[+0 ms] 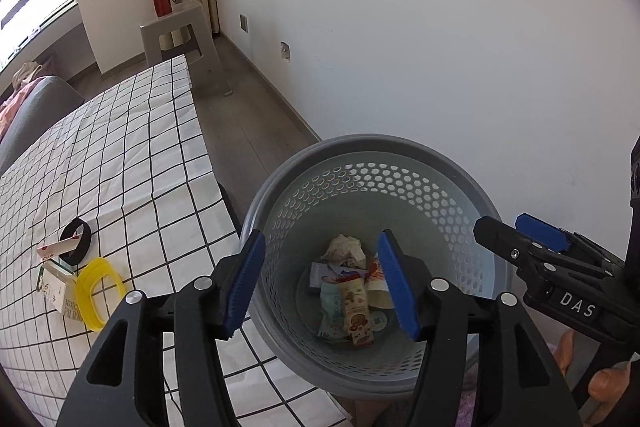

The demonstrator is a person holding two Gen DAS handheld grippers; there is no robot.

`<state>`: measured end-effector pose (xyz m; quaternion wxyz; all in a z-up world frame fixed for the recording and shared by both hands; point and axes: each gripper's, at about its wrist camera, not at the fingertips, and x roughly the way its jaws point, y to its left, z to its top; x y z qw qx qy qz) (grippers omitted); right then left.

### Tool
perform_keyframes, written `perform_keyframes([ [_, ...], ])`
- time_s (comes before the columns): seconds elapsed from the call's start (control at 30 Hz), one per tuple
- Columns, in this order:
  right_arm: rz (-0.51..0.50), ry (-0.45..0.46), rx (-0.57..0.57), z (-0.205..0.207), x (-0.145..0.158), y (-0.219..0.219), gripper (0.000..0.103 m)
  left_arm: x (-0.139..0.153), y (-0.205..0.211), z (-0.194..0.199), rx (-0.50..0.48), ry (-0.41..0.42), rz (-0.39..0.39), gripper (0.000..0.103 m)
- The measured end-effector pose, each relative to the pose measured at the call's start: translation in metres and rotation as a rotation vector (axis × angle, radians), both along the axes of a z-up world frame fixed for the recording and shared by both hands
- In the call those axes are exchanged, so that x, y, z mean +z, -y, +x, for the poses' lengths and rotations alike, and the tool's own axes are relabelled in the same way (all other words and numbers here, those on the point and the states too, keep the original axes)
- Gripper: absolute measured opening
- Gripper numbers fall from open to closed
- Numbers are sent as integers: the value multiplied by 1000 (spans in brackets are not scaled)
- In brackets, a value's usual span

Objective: Collect trash
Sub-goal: 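Move both tools back to the bed toward the yellow lid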

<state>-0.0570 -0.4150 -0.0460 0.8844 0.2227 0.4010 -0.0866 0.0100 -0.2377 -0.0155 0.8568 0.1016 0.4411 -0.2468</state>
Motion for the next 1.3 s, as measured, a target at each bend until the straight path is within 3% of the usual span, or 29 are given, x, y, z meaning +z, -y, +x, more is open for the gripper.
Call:
perform_keyframes([
  [0.67, 1, -7, 8, -1, 0, 1, 80, 0, -13, -4, 44, -14, -6, 59],
  [1.3, -32, -45, 101, 15, 0, -32, 81, 24, -84, -1, 205, 37, -25, 60],
])
